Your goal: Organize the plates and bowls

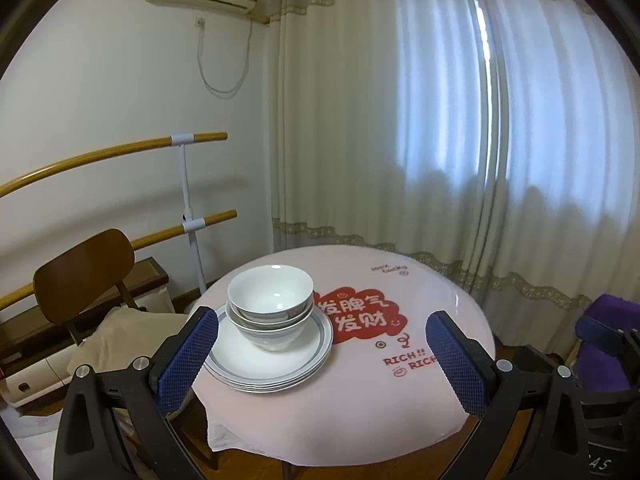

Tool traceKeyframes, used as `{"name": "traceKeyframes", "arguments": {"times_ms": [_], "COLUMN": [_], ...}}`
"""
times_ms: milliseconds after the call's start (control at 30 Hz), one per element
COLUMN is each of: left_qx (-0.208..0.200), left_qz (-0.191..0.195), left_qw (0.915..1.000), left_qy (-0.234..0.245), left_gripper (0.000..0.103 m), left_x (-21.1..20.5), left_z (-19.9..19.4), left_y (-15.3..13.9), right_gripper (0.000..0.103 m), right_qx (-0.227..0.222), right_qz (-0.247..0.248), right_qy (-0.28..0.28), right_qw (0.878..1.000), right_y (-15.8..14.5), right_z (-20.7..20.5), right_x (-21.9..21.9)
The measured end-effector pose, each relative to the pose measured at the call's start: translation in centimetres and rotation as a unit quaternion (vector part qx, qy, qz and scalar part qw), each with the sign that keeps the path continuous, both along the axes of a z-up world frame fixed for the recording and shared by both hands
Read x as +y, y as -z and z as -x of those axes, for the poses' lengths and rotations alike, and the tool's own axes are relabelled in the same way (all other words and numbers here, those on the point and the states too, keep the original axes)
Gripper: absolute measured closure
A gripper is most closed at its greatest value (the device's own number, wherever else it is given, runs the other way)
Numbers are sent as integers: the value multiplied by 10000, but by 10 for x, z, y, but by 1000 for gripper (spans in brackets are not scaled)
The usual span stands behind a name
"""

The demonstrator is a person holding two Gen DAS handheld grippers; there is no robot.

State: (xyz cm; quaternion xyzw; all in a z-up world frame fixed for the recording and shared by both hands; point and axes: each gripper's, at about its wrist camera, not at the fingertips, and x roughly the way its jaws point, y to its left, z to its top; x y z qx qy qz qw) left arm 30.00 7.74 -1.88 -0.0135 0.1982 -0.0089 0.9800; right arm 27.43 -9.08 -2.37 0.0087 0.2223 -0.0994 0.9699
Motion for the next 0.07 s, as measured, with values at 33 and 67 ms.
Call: {"name": "traceKeyframes", "arguments": {"times_ms": [33,67], "left_qx": [-40,-77], "left_qz": [3,4], "left_qw": [10000,10000], "left_qy": [6,5], "left_gripper": [1,1], "left_x": [1,1], "left_z": [6,12], "left_y": [-2,-4], "right_gripper": [3,3], "right_qx": [-33,-63], "right_qz": [5,6], "right_qy": [-4,-9], "right_qw": [10000,10000], "right_y": [-3,-6], "right_z": [5,9], "right_x": [3,5]}}
